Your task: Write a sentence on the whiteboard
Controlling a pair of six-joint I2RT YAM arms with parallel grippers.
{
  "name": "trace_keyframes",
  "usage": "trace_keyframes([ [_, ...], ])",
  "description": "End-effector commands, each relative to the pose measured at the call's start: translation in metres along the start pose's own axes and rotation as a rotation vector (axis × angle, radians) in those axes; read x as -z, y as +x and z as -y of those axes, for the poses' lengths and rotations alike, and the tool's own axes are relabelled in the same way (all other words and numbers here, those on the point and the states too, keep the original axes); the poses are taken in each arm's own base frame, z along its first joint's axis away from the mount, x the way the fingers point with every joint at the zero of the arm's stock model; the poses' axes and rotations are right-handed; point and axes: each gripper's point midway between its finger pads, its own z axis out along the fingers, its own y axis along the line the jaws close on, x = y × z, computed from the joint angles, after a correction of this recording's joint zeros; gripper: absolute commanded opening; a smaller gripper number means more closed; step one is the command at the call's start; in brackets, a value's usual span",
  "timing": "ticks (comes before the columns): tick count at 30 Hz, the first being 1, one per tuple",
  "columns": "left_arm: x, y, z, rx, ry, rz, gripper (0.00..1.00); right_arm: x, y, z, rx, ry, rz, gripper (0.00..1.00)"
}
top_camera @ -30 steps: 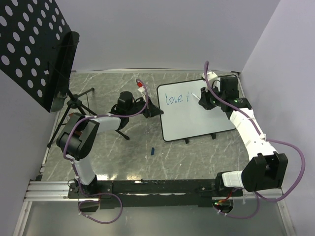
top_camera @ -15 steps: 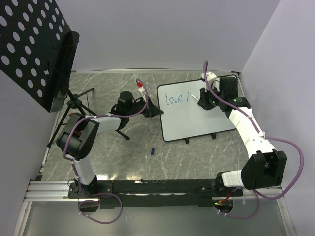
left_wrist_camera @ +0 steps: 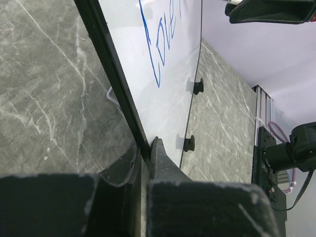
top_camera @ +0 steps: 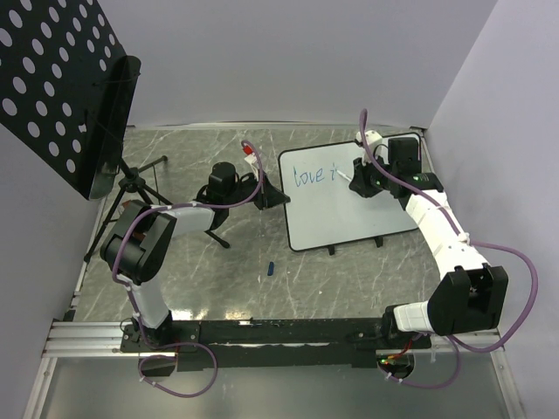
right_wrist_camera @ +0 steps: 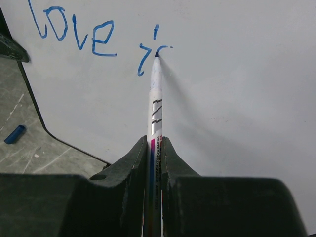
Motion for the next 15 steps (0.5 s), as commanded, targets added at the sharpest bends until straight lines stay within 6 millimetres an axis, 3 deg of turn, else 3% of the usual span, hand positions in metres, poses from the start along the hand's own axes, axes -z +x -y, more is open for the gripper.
trace_keyframes([
  [1,-0.003,-0.004,0.003,-0.151,0.011,0.007,0.01,0.001,0.004,0.000,0.005,-0.003,-0.008,0.00],
  [15,-0.002,-0.004,0.003,-0.153,0.008,0.009,0.01,0.012,0.014,0.008,0.000,0.065,-0.022,0.00],
])
